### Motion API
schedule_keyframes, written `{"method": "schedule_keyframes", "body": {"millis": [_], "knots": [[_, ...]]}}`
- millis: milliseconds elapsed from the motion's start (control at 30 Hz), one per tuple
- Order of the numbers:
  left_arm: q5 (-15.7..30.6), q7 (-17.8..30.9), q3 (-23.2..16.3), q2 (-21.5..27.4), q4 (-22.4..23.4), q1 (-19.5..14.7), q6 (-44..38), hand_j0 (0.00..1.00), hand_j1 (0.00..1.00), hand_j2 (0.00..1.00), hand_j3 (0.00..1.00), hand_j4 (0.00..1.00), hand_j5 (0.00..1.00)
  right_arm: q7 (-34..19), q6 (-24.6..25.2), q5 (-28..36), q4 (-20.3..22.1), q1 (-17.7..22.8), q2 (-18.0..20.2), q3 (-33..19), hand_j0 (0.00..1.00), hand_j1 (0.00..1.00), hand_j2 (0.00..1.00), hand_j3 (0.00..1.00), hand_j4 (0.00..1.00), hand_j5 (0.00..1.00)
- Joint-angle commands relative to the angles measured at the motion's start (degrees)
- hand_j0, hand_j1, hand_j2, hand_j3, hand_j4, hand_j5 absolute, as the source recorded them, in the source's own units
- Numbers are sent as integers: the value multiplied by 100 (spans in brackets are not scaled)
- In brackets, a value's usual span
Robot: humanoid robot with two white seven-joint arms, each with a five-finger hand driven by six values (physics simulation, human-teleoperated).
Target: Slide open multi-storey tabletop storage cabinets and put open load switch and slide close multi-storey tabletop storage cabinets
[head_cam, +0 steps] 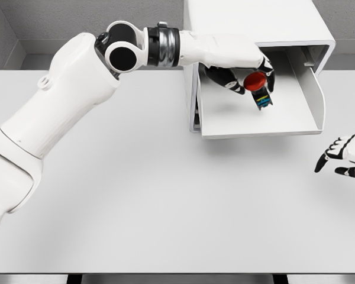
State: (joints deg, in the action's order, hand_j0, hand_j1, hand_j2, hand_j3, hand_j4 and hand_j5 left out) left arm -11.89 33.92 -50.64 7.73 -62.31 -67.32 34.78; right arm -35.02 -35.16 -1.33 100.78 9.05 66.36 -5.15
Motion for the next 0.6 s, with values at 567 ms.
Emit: {"method": "schedule_keyframes", "body": {"millis": [567], "knots": [[802, 108, -51, 765, -1600, 0, 22, 100, 100, 100, 100, 100, 100, 2, 16, 45, 3, -474, -18, 234, 56, 56, 56, 56, 56, 56]]}}
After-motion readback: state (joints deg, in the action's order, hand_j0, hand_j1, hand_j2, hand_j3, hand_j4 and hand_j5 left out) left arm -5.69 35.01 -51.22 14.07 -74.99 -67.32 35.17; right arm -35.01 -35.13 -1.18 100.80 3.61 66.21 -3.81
